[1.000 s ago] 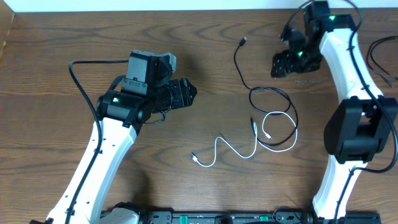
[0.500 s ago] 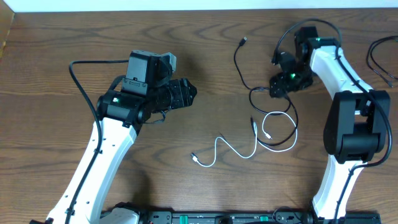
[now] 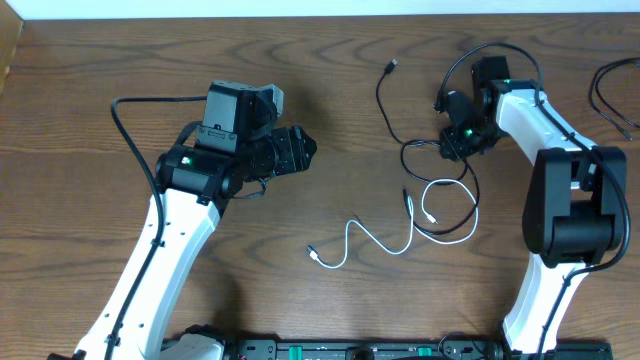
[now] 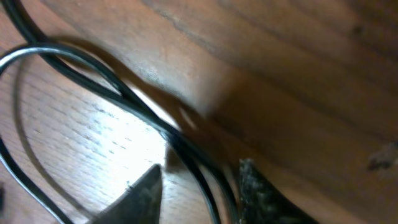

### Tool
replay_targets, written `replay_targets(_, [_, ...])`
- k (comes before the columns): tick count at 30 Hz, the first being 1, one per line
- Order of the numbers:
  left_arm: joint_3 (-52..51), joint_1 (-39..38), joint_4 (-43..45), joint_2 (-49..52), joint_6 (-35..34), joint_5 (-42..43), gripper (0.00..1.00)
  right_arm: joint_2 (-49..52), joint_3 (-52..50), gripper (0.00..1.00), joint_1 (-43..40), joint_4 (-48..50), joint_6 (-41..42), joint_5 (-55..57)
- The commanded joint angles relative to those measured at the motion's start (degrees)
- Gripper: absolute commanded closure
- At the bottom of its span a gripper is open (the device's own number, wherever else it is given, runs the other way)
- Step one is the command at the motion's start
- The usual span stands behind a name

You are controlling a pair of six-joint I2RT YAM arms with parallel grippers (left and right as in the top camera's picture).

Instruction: Untangle cables

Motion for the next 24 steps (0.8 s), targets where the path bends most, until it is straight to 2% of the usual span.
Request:
replay_targets(1, [-0.24, -0.02, -0.13, 0.00, 0.37, -1.01, 0.41, 2.16, -4.33, 0.80, 0.59, 0.57, 3.74, 0.44])
replay_targets(3, [-0.24, -0.02, -0.13, 0.00, 0.37, -0.98, 0.41, 2.16, -4.50, 0.99, 0.59, 1.55, 9.14, 2.49])
replay_targets(10, [-0.24, -0.02, -0.11, 0.00, 0.35, -1.62, 0.41, 0.57, 1.22, 0.99, 0.55, -0.07, 22.16, 3.98])
replay_targets(18, [-0.24, -0.02, -0.13, 0.00, 0.35, -1.84, 0.41, -8.13, 17.81, 0.99, 0.22, -8.11, 29.49, 4.02])
replay_targets(24, [-0.24, -0.02, -0.11, 0.00, 0.35, -1.84, 0.41, -17.35, 25.40, 0.99, -0.44, -7.50, 31.82, 4.00])
